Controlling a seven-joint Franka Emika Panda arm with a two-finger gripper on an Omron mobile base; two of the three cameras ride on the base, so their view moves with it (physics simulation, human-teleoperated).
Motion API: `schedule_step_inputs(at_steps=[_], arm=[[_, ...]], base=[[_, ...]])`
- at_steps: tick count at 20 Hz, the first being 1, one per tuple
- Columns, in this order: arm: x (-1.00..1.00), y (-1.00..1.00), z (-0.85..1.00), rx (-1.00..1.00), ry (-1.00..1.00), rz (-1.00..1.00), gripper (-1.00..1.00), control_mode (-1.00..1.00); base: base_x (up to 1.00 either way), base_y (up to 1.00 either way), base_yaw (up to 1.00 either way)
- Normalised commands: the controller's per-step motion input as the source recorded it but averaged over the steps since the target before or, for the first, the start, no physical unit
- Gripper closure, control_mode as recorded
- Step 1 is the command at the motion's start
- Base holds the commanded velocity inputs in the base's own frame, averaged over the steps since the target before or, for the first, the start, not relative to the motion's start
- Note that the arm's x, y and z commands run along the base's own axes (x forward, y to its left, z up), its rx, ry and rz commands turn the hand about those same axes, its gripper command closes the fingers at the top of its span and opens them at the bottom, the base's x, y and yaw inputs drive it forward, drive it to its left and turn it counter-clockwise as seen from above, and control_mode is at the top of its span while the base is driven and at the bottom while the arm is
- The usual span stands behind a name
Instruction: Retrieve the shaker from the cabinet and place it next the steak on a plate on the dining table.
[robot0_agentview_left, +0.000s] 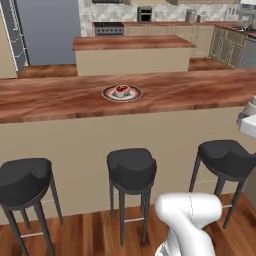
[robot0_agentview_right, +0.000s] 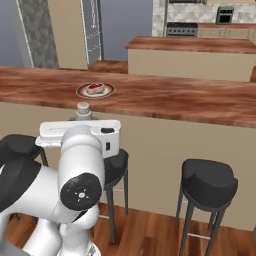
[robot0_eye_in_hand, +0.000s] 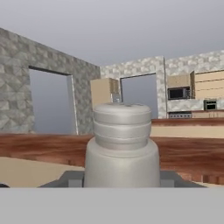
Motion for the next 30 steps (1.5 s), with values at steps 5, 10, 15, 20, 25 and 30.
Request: schedule_step_inputs(at_steps=[5,10,15,20,25,30], arm=[[0.00,0.00,0.00,0.00,0.00,0.00,1.00,1.00],[0.00,0.00,0.00,0.00,0.00,0.00,1.00,1.00],[0.00,0.00,0.00,0.00,0.00,0.00,1.00,1.00],[0.00,0.00,0.00,0.00,0.00,0.00,1.00,1.00],[0.00,0.00,0.00,0.00,0.00,0.00,1.00,1.00],[0.00,0.00,0.00,0.00,0.00,0.00,1.00,1.00]], base=[[0.63,-0.26,0.06],[0.65,0.21,0.04],[0.22,0.59,0.12],[0.26,0.30,0.23],[0.47,0.01,0.25],[0.83,-0.08,-0.07]])
